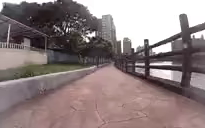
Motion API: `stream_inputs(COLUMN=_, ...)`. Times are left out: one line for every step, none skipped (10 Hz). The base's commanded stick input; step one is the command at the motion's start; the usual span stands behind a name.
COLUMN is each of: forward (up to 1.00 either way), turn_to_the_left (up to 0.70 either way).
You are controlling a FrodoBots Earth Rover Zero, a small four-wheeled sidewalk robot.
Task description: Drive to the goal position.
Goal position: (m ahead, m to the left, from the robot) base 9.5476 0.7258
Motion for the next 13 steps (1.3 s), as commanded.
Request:
stream_inputs(forward=1.00, turn_to_the_left=0.00)
stream_inputs(forward=1.00, turn_to_the_left=0.00)
stream_inputs(forward=1.00, turn_to_the_left=0.00)
stream_inputs(forward=1.00, turn_to_the_left=0.00)
stream_inputs(forward=1.00, turn_to_the_left=0.00)
stream_inputs(forward=1.00, turn_to_the_left=-0.01)
stream_inputs(forward=1.00, turn_to_the_left=-0.07)
stream_inputs(forward=1.00, turn_to_the_left=-0.31)
stream_inputs(forward=1.00, turn_to_the_left=-0.25)
stream_inputs(forward=1.00, turn_to_the_left=-0.03)
stream_inputs(forward=1.00, turn_to_the_left=0.00)
stream_inputs(forward=1.00, turn_to_the_left=0.00)
stream_inputs(forward=1.00, turn_to_the_left=0.00)
